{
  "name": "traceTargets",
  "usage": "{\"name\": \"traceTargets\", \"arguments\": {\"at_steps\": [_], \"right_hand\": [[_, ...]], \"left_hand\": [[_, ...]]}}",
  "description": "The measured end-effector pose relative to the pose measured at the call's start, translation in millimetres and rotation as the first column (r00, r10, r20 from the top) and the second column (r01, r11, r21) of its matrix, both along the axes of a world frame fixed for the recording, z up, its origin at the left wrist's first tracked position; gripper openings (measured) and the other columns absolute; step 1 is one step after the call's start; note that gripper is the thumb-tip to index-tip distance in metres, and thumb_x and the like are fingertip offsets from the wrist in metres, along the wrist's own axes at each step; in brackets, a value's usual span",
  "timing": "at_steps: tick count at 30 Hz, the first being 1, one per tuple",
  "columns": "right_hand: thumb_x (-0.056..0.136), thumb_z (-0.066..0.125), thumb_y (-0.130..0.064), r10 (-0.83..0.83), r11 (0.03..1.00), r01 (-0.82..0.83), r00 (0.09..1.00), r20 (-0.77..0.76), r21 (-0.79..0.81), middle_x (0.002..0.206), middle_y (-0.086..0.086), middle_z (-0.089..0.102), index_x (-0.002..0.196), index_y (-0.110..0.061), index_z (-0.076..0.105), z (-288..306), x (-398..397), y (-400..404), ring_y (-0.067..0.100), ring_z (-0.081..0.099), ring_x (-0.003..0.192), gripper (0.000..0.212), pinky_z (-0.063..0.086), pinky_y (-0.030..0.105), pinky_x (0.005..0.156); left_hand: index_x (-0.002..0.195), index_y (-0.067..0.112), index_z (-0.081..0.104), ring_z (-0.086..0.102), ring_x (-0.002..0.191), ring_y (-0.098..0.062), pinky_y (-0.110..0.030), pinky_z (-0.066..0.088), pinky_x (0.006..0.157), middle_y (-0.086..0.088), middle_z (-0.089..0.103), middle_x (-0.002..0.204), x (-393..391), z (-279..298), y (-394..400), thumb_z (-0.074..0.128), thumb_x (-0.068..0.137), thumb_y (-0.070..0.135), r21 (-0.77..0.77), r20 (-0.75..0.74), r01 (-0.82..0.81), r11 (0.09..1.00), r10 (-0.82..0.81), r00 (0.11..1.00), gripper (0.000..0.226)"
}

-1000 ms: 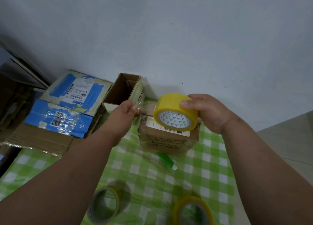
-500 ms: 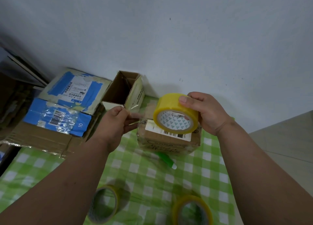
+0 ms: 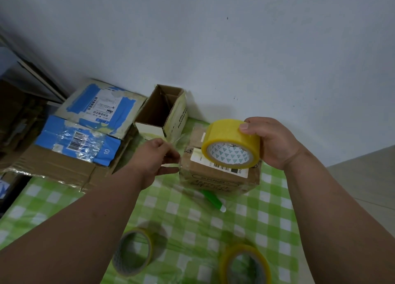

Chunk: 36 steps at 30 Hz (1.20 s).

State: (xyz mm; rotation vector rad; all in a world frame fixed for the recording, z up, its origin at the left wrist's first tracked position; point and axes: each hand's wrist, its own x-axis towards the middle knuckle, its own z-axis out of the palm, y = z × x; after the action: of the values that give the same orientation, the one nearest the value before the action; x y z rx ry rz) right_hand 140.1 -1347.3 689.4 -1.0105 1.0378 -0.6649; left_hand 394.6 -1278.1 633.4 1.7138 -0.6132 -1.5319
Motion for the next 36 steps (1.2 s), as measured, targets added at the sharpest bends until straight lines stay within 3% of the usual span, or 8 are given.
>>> {"name": "traceTargets", "arguments": {"at_steps": [8, 15, 19, 22, 26, 29, 32, 36], "right_hand": [[0.057, 0.082, -0.036, 0.009, 1.000, -0.009, 0.999, -0.032, -0.020, 0.066, 0.007, 0.056, 0.057, -0.019, 0.060, -3.6, -2.6, 5.2, 0.025, 0.060, 0.065, 0.028, 0.045, 0.033, 0.064], [0.052, 0.082, -0.042, -0.005, 1.000, 0.005, 1.000, -0.020, 0.005, 0.077, 0.014, 0.067, 0.066, -0.016, 0.066, -6.8, -0.6, 11.0, 0.033, 0.067, 0.075, 0.034, 0.053, 0.041, 0.071], [0.054, 0.083, -0.040, -0.012, 1.000, 0.013, 1.000, -0.017, 0.024, 0.085, 0.018, 0.066, 0.077, -0.010, 0.063, -7.3, -1.8, 10.6, 0.035, 0.066, 0.080, 0.043, 0.052, 0.044, 0.076], [0.064, 0.079, -0.035, -0.021, 0.999, 0.021, 1.000, -0.015, 0.026, 0.084, 0.017, 0.067, 0.080, -0.008, 0.062, -8.1, -2.1, 9.9, 0.034, 0.066, 0.080, 0.035, 0.053, 0.043, 0.076], [0.064, 0.078, -0.047, -0.026, 1.000, 0.026, 0.999, -0.038, 0.005, 0.075, 0.009, 0.071, 0.076, -0.010, 0.065, -8.0, 0.0, 11.9, 0.024, 0.070, 0.072, 0.041, 0.056, 0.034, 0.066], [0.065, 0.075, -0.055, -0.076, 0.996, 0.076, 0.997, -0.026, 0.036, 0.093, 0.016, 0.074, 0.100, 0.000, 0.068, -9.7, -4.8, 14.0, 0.031, 0.072, 0.089, 0.065, 0.057, 0.042, 0.079], [0.068, 0.072, -0.055, -0.083, 0.994, 0.083, 0.996, 0.007, 0.076, 0.106, 0.019, 0.072, 0.111, -0.001, 0.067, -11.5, -7.9, 16.4, 0.034, 0.070, 0.100, 0.069, 0.055, 0.043, 0.086], [0.054, 0.075, -0.060, -0.067, 0.994, 0.066, 0.998, 0.015, 0.091, 0.101, 0.016, 0.074, 0.104, -0.006, 0.070, -11.7, -5.7, 14.6, 0.031, 0.071, 0.095, 0.074, 0.057, 0.035, 0.075]], "left_hand": [[0.087, 0.005, 0.062, 0.064, 0.080, -0.017, -0.032, 0.060, 0.064, -0.008, 0.066, 0.086, -20.0, -18.8, -1.4, 0.048, 0.101, 0.017, 0.083, 0.262, 0.117, 0.990, -0.135, 0.956, 0.023], [0.089, 0.014, 0.057, 0.061, 0.078, -0.023, -0.044, 0.057, 0.076, -0.011, 0.065, 0.089, -22.3, -23.6, -1.3, 0.057, 0.096, 0.016, 0.082, 0.459, 0.157, 0.984, -0.177, 0.871, 0.007], [0.089, 0.015, 0.064, 0.062, 0.083, -0.023, -0.045, 0.056, 0.081, -0.011, 0.069, 0.092, -24.6, -16.0, 0.9, 0.052, 0.098, 0.012, -0.012, 0.340, 0.138, 0.990, -0.126, 0.932, 0.015], [0.118, 0.030, 0.060, 0.056, 0.116, -0.015, -0.042, 0.047, 0.102, 0.005, 0.060, 0.129, -24.9, -6.2, 1.5, 0.040, 0.105, 0.032, -0.133, 0.268, 0.120, 0.984, -0.081, 0.960, 0.024], [0.152, 0.042, 0.026, 0.024, 0.142, -0.005, -0.037, 0.023, 0.117, 0.020, 0.026, 0.155, -39.8, 14.5, -2.9, 0.037, 0.091, 0.069, -0.235, 0.254, 0.380, 0.895, -0.321, 0.913, 0.068], [0.153, 0.043, 0.022, 0.024, 0.146, -0.016, -0.047, 0.020, 0.120, 0.010, 0.023, 0.162, -37.4, 23.3, -10.9, 0.051, 0.081, 0.063, -0.101, 0.085, 0.461, 0.881, -0.454, 0.887, 0.081], [0.154, 0.047, 0.012, 0.015, 0.148, -0.016, -0.050, 0.019, 0.120, 0.011, 0.008, 0.164, -17.7, 26.8, -17.8, 0.072, 0.064, 0.036, -0.008, 0.123, 0.646, 0.764, -0.640, 0.758, 0.109], [0.157, 0.034, -0.003, -0.012, 0.150, -0.011, -0.049, 0.011, 0.123, 0.009, -0.011, 0.165, -19.2, 21.8, -29.6, 0.093, 0.058, 0.040, 0.097, 0.616, 0.842, 0.531, -0.696, 0.368, 0.138]]}}
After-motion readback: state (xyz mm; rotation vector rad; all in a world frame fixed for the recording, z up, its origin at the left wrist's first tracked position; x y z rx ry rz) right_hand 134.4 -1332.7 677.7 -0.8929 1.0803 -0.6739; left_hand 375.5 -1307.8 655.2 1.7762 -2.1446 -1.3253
